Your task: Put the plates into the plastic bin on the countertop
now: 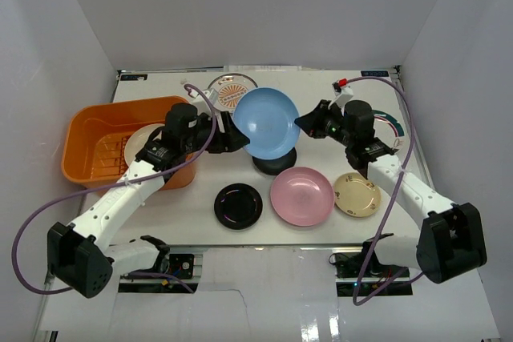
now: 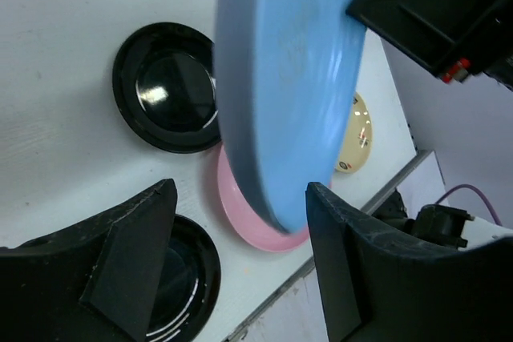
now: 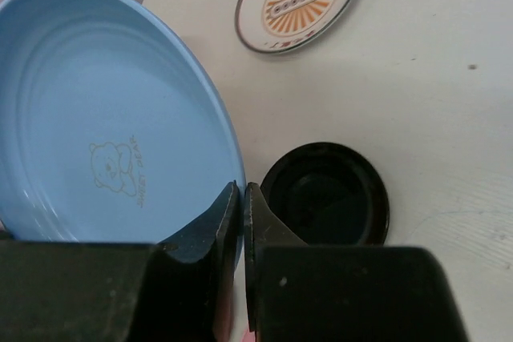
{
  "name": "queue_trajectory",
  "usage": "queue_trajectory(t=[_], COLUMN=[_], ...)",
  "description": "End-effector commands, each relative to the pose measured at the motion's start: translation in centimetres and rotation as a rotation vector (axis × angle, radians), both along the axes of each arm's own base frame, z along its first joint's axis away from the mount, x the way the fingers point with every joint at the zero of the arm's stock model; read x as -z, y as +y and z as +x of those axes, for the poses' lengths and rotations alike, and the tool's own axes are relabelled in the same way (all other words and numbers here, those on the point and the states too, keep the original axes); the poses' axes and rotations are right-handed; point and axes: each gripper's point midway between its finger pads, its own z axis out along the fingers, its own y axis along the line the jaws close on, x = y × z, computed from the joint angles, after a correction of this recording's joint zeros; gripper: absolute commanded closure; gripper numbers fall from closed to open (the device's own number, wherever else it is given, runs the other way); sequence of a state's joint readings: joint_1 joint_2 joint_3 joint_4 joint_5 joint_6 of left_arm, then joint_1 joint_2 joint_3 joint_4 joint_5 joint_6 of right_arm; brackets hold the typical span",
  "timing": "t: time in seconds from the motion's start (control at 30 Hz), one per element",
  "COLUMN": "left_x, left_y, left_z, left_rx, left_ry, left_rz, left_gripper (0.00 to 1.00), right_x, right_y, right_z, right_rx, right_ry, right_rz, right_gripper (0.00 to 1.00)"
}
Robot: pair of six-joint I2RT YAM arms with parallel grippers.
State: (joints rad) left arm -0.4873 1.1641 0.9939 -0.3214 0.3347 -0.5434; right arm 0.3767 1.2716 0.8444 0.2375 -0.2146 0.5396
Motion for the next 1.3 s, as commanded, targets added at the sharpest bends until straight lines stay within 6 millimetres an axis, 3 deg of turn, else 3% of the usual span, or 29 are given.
queue_trajectory(t=[0.0,0.07,0.1,0.17,0.2,0.3,0.33,0.4,0.43,0.5,0.53,0.57,0.63,0.67,0.7,0.73,0.83,0.97,1.07,1.27], left_x=[-2.3,-1.2,-0.9,-0.5,-0.4,-1.4,-1.4,-3.4,-3.4,-5.5,-6.0,-6.3,-5.3,-5.0,-3.5,-2.9,-0.8,1.8,3.9,7.1], left_y=[0.4,1.2,1.4,1.8,1.9,2.3,3.1,4.5,6.4,9.4,10.6,13.5,16.5,19.9,20.5,23.4,25.5,29.5,30.5,32.9], left_z=[1.3,1.9,2.0,2.1,2.2,2.4,2.7,3.2,3.7,4.3,4.6,5.3,5.4,5.5,5.0,4.9,3.7,2.8,2.4,2.1], left_rx=[-0.076,-0.125,-0.136,-0.16,-0.167,-0.192,-0.232,-0.301,-0.39,-0.495,-0.532,-0.61,-0.68,-0.77,-0.773,-0.856,-0.922,-1.067,-1.124,-1.199], left_ry=[-0.099,-0.094,-0.094,-0.091,-0.089,-0.113,-0.116,-0.157,-0.162,-0.191,-0.194,-0.183,-0.14,-0.121,-0.074,-0.053,0.007,0.099,0.172,0.286], left_rz=[-0.037,-0.005,0.005,0.02,0.021,0.016,0.049,0.073,0.128,0.141,0.139,0.12,0.096,0.086,0.057,0.047,0.02,0.013,0.006,0.063], left_gripper=[0.25,0.34,0.48,0.64,0.83,1.0,1.0,1.0,1.0,1.0,1.0,1.0,1.0,1.0,1.0,1.0,1.0,1.0,1.0,0.96], right_x=[-2.7,-2.9,-3.2,-3.2,-3.2,-2.6,-2.1,-1.5,-1.3,-0.3,0.5,1.2,3.5,5.0,5.9,7.3,9.8,11.6,13.2,16.2], right_y=[1.3,1.6,1.7,1.9,2.1,2.0,1.9,1.4,1.1,0.1,-0.3,-0.8,-1.6,-2.2,-2.7,-3.3,-5.2,-7.9,-9.1,-7.1], right_z=[-2.8,-3.4,-3.8,-4.2,-4.4,-4.6,-4.8,-5.3,-5.4,-5.9,-6.2,-6.3,-6.8,-6.9,-6.9,-7.1,-7.0,-5.8,-5.4,-6.6], right_rx=[-0.134,-0.162,-0.18,-0.204,-0.215,-0.222,-0.224,-0.228,-0.226,-0.206,-0.202,-0.189,-0.181,-0.162,-0.152,-0.134,-0.053,0.073,0.092,-0.054], right_ry=[-0.067,-0.076,-0.078,-0.08,-0.077,-0.061,-0.046,-0.036,-0.037,-0.037,-0.022,-0.011,0.028,0.063,0.077,0.107,0.153,0.172,0.205,0.276], right_rz=[0.026,0.03,0.036,0.033,0.033,0.011,-0.002,-0.053,-0.073,-0.135,-0.158,-0.184,-0.245,-0.281,-0.307,-0.335,-0.407,-0.528,-0.603,-0.58], right_gripper=[0.92,0.92,0.92,0.92,0.92,0.74,0.53,0.35,0.31,0.25,0.25,0.25,0.25,0.25,0.25,0.25,0.25,0.24,0.22,0.31])
